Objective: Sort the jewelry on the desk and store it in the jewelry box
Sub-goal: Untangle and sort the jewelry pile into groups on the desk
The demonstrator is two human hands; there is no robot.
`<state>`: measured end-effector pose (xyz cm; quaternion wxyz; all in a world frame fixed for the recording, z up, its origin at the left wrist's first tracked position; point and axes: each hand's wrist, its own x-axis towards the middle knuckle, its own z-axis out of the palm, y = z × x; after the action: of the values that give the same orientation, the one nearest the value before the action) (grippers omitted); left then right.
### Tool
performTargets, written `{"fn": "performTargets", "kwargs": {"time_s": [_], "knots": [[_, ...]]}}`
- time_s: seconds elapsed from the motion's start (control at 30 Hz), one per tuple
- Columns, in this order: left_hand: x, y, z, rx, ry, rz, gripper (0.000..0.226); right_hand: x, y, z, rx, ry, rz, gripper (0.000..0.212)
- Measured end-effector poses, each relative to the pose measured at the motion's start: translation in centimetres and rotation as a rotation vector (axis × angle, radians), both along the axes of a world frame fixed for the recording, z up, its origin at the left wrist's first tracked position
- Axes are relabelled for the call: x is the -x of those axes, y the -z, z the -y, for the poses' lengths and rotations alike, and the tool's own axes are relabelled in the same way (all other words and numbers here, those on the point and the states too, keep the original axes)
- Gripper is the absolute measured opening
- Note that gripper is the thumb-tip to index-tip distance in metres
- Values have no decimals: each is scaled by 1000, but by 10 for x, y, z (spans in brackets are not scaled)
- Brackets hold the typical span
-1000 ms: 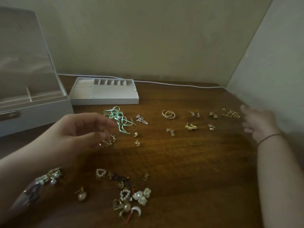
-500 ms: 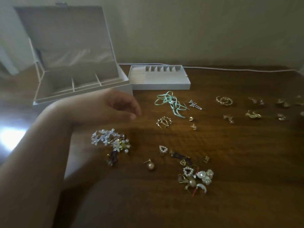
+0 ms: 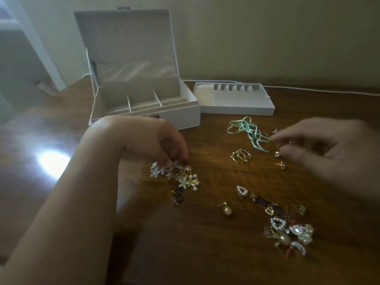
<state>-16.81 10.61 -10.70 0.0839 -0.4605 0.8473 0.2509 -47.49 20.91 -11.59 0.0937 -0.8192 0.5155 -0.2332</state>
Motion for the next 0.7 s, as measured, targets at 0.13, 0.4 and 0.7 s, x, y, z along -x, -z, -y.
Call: {"fn": "performTargets", "kwargs": {"time_s": [0.13,0.4,0.7], "knots": [[8,1,-3,11,17,24,30,-32,20,7,-84,-192,-194,39],[25,6,-8,31,57,25,27,-37,25,16,-192,-237,-206,20],[40,9,-13,26,112,-20,27,3,0,1,-266,-415,-169,14]]}}
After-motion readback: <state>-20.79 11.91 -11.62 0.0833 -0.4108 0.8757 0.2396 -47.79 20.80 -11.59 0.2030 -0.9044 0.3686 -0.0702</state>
